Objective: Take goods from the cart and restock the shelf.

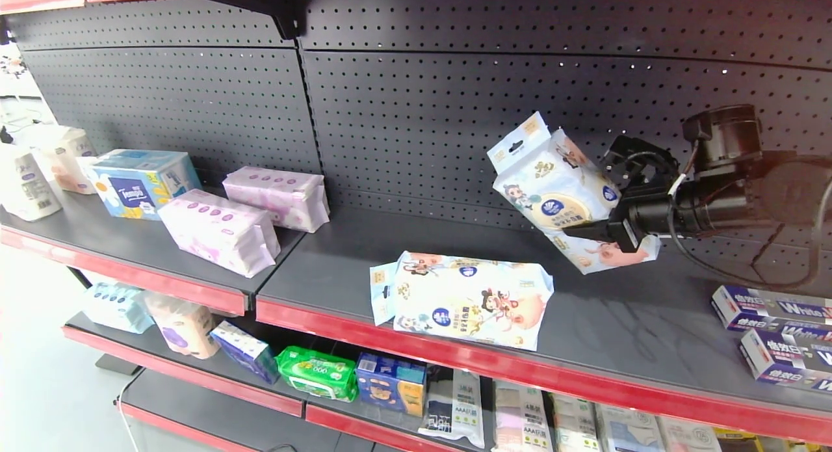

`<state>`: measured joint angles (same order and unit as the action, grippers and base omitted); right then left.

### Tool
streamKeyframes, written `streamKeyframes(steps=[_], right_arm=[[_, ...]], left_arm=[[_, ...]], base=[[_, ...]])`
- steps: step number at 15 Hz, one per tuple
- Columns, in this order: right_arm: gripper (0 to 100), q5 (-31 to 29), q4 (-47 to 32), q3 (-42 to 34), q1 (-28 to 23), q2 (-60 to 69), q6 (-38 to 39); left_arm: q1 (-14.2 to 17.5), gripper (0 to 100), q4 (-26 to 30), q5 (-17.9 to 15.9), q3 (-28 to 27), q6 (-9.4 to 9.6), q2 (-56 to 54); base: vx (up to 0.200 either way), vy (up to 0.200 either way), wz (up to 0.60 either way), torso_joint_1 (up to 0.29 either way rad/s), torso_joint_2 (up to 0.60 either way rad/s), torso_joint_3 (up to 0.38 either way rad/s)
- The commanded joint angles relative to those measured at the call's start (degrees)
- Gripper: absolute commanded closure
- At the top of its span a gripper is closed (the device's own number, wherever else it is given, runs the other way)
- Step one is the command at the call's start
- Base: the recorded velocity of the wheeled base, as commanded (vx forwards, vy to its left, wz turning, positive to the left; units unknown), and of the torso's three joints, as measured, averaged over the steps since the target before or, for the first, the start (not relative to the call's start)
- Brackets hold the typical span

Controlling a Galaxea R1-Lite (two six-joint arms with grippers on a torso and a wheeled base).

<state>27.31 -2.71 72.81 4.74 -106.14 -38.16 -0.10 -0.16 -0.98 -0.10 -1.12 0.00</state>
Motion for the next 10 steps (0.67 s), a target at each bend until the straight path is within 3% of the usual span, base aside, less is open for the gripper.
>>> streamKeyframes(steps=[1,10], right_arm=[[100,-0.1,0.0,1.9,0.1,-3.6,0.2],[100,-0.6,-0.1,4.4,2.4,-8.7,-0.3]], left_arm=[[0.0,0,0.0,0.0,0.0,-0.02,0.0],[0.0,0,0.0,0.0,0.0,-0.02,0.0]], base=[[0.000,0.000,0.00,0.000,0.00,0.000],[0.000,0.000,0.00,0.000,0.00,0.000]])
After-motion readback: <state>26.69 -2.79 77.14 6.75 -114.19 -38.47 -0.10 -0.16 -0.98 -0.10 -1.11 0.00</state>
